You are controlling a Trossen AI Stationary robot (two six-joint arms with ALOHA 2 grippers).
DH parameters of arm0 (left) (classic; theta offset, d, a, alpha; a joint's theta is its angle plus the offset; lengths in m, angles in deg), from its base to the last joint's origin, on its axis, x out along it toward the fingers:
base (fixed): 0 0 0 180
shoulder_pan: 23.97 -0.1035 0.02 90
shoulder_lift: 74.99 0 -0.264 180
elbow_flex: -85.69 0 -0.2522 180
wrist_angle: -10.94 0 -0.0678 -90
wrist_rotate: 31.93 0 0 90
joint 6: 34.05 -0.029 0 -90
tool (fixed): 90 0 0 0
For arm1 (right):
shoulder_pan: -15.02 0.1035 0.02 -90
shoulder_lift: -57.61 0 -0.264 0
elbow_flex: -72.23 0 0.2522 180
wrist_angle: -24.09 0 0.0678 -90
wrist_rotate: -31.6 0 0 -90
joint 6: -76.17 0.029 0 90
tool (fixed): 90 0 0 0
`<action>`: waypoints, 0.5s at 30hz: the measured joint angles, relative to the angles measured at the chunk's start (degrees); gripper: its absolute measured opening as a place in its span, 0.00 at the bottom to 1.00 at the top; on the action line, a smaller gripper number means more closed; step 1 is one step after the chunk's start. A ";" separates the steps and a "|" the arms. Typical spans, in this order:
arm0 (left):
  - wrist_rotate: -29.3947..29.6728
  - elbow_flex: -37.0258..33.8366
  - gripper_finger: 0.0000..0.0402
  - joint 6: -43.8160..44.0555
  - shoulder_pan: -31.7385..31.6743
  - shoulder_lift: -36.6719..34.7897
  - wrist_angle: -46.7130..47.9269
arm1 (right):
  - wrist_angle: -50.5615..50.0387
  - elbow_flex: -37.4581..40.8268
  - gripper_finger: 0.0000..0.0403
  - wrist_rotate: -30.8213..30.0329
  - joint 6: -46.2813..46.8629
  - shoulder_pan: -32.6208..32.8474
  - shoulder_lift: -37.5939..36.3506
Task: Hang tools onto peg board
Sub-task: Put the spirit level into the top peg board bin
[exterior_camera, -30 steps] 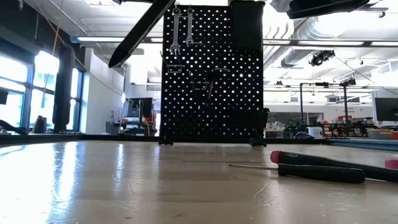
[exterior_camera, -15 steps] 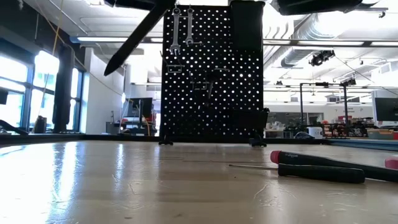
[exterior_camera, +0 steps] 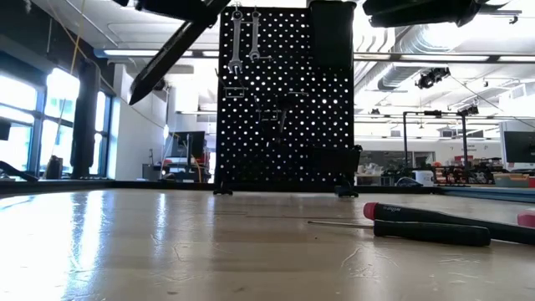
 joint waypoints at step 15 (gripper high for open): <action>3.35 0.00 0.41 2.27 -0.15 0.00 1.70 | -9.56 0.00 0.43 1.64 6.20 0.56 0.00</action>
